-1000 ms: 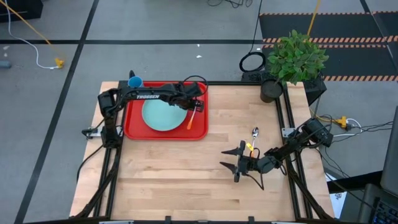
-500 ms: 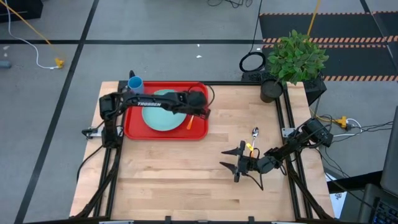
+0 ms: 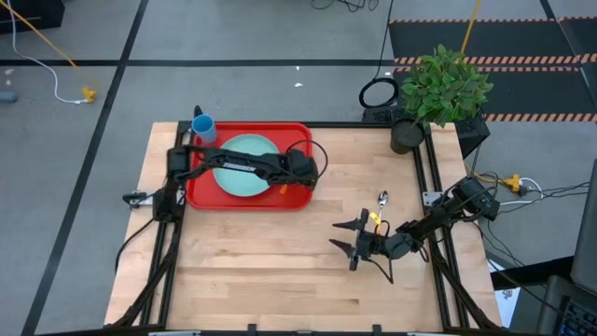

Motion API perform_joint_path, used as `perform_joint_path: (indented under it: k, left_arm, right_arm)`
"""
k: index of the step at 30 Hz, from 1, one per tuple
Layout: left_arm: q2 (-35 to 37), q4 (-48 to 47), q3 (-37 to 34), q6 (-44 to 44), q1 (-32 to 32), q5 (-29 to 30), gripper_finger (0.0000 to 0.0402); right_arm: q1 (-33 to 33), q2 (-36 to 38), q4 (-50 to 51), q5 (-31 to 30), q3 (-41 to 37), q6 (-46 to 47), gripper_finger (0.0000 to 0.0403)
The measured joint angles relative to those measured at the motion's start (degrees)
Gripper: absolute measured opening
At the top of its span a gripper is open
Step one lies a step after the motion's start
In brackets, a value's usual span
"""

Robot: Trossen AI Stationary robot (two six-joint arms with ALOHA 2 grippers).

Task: Pick and place plate/cup/fork/spoon on tray
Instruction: Put the orange fork on the red serving tray to the right of the light green plate

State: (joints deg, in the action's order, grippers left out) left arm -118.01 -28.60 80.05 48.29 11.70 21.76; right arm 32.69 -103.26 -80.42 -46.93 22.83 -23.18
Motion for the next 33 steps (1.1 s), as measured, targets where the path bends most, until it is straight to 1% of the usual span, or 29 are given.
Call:
perform_joint_path:
  k: [3,11,19,26,33]
  left_arm:
    - [-2.34,0.40,0.20,-2.09,0.83,0.65,0.0076]
    - [-2.67,3.49,0.33,-8.65,2.34,4.78,0.0076]
    - [-2.91,5.16,0.19,-10.51,4.22,4.81,0.0076]
    - [-2.89,4.66,0.09,-12.15,4.16,4.68,0.0076]
    - [-2.89,4.18,-0.66,-11.77,4.40,5.33,0.0076]
  right_arm:
    - [-0.04,0.00,0.29,-1.37,-0.01,0.01,0.0219]
    - [-1.17,0.00,0.04,-1.36,-0.02,0.15,0.0219]
    - [-3.81,0.00,0.08,-1.25,0.00,3.25,0.0219]
    - [-3.82,0.00,0.10,-1.23,0.00,4.32,0.0219]
    - [-3.82,0.00,0.12,-1.21,0.00,4.52,0.0219]
